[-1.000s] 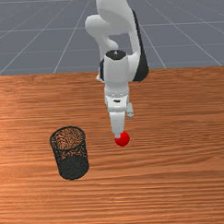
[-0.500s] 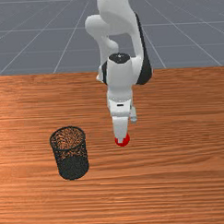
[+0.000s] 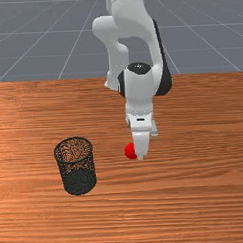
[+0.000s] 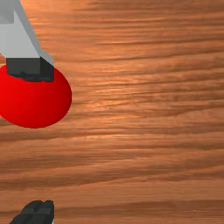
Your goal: Put the ball into the container
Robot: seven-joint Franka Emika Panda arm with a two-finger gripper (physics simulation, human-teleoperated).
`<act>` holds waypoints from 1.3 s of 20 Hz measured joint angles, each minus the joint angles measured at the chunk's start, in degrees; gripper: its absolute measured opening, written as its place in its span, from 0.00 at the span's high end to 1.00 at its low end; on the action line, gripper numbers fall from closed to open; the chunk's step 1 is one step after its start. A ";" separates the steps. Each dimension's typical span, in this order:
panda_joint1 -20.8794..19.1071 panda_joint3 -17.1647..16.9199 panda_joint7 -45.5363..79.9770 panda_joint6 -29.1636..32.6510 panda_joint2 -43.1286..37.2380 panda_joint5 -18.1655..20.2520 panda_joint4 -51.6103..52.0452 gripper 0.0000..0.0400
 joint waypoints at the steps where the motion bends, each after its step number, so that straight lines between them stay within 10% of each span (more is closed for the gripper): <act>1: 0.15 -0.01 0.10 0.93 -0.61 -0.05 -1.14 0.00; 26: -0.83 1.53 -1.30 -10.01 8.72 1.40 18.37 0.00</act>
